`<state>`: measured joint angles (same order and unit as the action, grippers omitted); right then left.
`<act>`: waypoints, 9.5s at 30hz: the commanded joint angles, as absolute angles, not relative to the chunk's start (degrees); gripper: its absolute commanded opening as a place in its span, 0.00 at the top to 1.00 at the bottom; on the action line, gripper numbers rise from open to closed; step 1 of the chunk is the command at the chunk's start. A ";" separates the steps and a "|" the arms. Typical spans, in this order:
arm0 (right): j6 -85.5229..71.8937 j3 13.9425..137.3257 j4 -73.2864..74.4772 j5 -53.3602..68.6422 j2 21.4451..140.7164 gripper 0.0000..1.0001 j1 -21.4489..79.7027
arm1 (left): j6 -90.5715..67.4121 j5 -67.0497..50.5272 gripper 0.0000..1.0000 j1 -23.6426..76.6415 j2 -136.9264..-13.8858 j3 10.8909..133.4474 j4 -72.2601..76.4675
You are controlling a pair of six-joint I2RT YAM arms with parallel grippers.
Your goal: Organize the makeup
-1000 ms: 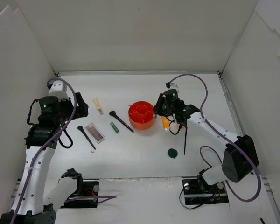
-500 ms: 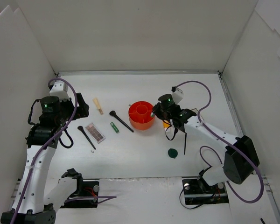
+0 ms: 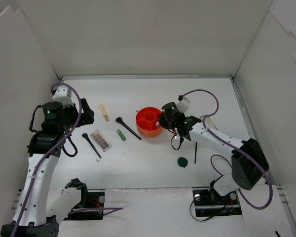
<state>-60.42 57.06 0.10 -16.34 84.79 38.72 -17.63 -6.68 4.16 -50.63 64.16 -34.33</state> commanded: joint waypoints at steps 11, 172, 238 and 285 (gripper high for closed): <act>-64.42 58.80 -3.16 -19.60 86.31 0.84 39.90 | -18.19 -7.65 0.01 3.87 -50.62 64.95 -30.85; -30.94 42.36 17.14 -34.10 38.23 0.63 38.14 | 2.81 3.08 0.73 49.75 -106.61 93.43 -21.53; -22.24 55.81 12.04 -11.07 92.81 0.85 19.07 | -14.59 -16.61 0.04 6.50 -58.27 64.34 -38.06; -30.67 73.30 0.35 32.08 84.90 1.00 31.19 | -14.76 -16.61 0.01 6.50 -58.27 63.63 -37.88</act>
<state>-29.17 70.19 5.37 27.62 84.99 29.56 -15.40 -16.49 6.76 -59.13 62.87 -40.42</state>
